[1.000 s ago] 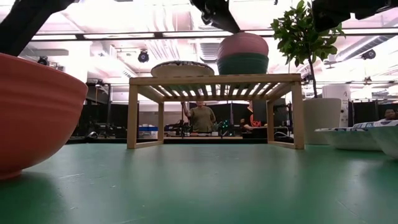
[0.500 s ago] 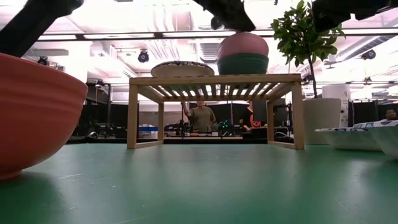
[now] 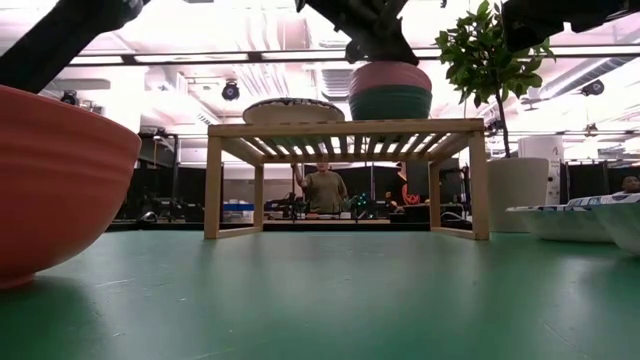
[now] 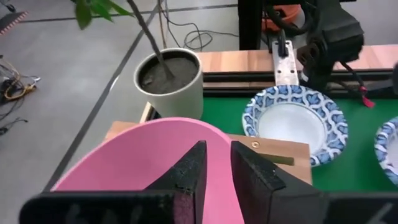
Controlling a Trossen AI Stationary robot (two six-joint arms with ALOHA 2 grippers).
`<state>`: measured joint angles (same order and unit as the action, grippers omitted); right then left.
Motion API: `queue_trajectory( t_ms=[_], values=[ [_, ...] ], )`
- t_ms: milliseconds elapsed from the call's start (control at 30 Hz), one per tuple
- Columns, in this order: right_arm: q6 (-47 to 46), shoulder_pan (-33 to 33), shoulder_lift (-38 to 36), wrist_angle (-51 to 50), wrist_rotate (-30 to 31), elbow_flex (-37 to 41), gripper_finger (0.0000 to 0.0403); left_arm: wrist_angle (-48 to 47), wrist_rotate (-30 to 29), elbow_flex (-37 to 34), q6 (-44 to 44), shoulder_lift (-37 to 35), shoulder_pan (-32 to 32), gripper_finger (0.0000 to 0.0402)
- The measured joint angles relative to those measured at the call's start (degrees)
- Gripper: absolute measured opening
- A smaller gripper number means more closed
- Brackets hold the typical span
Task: Place and stack bowls onto a shelf
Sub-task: Stack the pink bowl on top of the green bowl on the shelf
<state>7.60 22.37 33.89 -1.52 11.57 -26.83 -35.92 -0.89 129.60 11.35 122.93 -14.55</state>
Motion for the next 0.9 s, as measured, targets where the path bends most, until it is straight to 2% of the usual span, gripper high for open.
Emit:
queue_trajectory(
  t_ms=[267,600,900],
  values=[
    [0.0,0.0,0.0,0.0,0.0,0.0,0.0009,-7.9,-2.0,0.1,4.0,-4.0,0.0,0.0054],
    [0.0,0.0,0.0,-0.1,0.0,0.0,0.0009,-15.0,-4.2,0.0,5.4,-4.3,-0.5,0.0054],
    [0.4,0.0,0.0,-0.1,0.0,0.0,0.0009,-13.5,-4.2,0.0,4.5,-4.3,-0.6,0.0054]
  ],
)
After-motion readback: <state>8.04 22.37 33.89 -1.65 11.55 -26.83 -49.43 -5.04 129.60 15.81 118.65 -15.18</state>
